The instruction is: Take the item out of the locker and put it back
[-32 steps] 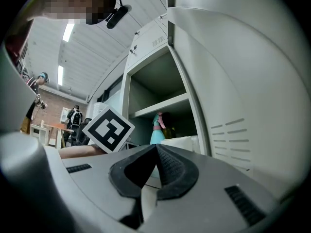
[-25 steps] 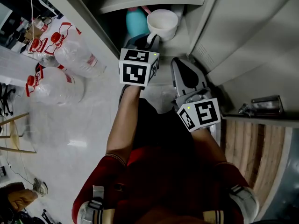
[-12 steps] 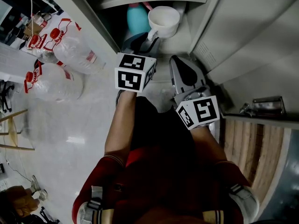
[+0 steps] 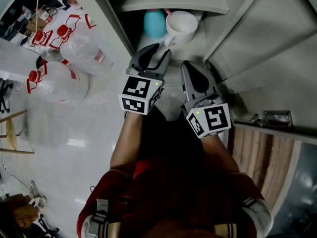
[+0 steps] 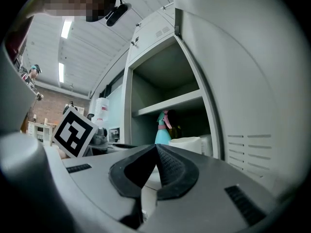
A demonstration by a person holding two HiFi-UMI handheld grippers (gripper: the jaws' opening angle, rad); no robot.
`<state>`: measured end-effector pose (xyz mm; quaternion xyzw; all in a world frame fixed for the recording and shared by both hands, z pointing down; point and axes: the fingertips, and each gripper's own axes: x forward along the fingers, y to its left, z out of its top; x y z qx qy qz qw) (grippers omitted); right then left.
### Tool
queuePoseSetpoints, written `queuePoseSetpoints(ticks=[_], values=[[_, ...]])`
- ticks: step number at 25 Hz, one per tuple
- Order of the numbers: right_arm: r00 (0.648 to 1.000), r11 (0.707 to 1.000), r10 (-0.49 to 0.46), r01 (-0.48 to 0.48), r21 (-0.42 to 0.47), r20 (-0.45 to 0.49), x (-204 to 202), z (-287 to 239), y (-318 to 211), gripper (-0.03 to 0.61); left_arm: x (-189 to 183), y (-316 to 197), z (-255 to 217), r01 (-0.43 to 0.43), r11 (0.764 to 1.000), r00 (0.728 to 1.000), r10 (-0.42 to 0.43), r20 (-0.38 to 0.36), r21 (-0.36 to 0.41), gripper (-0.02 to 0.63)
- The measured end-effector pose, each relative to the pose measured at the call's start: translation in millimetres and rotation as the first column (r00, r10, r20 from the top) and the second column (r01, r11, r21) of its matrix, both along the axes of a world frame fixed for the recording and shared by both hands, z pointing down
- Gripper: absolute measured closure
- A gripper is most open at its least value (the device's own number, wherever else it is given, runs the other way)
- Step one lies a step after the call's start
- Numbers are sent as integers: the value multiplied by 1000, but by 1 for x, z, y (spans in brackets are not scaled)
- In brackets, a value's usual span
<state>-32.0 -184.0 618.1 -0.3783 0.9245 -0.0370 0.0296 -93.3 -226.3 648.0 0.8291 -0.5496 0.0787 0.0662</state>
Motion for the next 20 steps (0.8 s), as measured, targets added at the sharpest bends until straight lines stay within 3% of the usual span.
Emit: queuePoseSetpoints(ticks=[5, 10, 13, 20], values=[[1000, 1000, -6, 6, -16, -14, -4, -22, 0, 580, -6, 13, -20, 11, 1000, 998, -9, -60, 27, 484], [999, 999, -27, 25, -42, -36, -9, -49, 9, 580, -13, 34, -51, 21, 998, 995, -15, -103, 57, 528], [998, 998, -38, 35, -57, -47, -11, -70, 10, 580, -19, 41, -78, 50, 996, 992, -40, -123, 76, 572], [995, 992, -77, 71, -100, -62, -16, -131, 23, 580, -25, 66, -156, 115, 986, 985, -98, -142, 119, 606]])
